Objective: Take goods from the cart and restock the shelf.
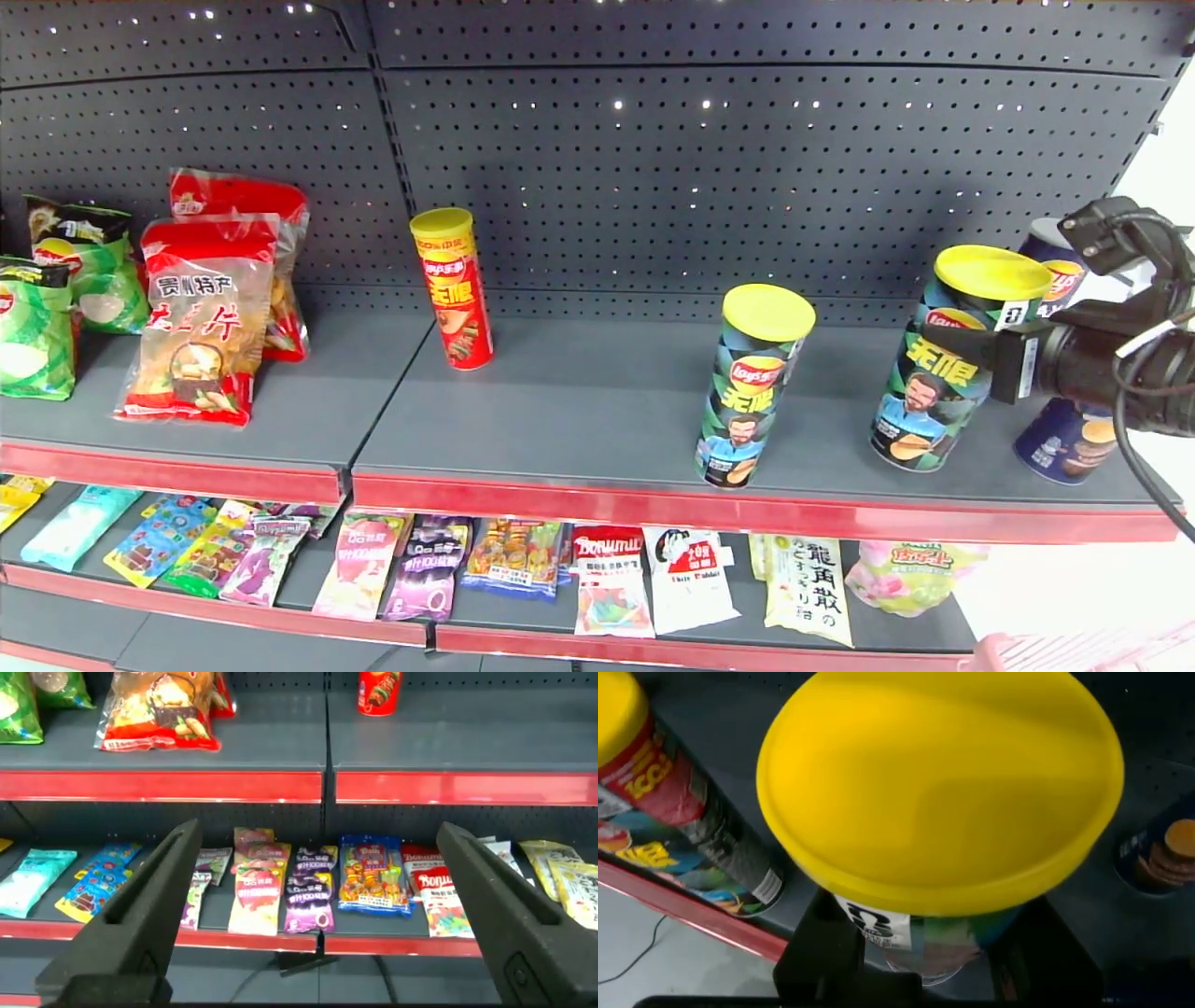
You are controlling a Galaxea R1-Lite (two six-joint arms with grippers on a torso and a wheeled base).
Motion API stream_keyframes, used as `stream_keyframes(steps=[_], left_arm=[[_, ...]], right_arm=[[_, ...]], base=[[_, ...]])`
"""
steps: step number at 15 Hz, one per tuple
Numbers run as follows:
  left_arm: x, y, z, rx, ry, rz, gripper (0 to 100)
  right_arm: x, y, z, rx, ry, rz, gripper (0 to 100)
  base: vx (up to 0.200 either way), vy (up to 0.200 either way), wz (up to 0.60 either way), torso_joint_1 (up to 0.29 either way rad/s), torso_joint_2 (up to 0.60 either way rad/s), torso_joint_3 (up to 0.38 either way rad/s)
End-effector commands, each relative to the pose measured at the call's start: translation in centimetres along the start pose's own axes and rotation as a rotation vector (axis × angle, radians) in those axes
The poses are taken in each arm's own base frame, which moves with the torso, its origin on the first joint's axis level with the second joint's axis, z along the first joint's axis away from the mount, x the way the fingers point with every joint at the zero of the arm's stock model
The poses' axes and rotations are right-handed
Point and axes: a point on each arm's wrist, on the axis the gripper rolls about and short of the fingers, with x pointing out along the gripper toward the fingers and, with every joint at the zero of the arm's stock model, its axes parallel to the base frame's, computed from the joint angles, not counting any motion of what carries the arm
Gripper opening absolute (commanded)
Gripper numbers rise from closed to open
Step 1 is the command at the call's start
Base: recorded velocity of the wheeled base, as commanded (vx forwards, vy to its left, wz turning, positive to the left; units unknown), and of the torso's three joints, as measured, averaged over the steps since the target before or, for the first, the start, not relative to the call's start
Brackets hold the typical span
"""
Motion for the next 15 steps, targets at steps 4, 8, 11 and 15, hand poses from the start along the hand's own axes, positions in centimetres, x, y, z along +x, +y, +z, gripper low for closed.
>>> stream_keyframes(steps=[4,8,11,15], left_arm=[[0.0,0.0,0.0,0.0,0.001,0.0,100],[0.0,0.0,0.0,0.0,0.001,0.0,100],[0.0,0.0,0.0,0.0,0.001,0.0,100],[0.0,0.0,0.0,0.0,0.001,0.0,100]], right_arm=[[4.6,-1.3,1.7,0.008,-0.009,0.009,0],[8.3,-2.4,2.3,-0.007,-0.088,0.154,0],[10.8,-2.6,2.5,-0.011,-0.101,0.231,0],[12.8,-2.7,2.7,-0.022,-0.114,0.315,0]], base=[[0.0,0.0,0.0,0.0,0.0,0.0],[0.0,0.0,0.0,0.0,0.0,0.0],[0.0,0.0,0.0,0.0,0.0,0.0],[0.0,0.0,0.0,0.0,0.0,0.0]])
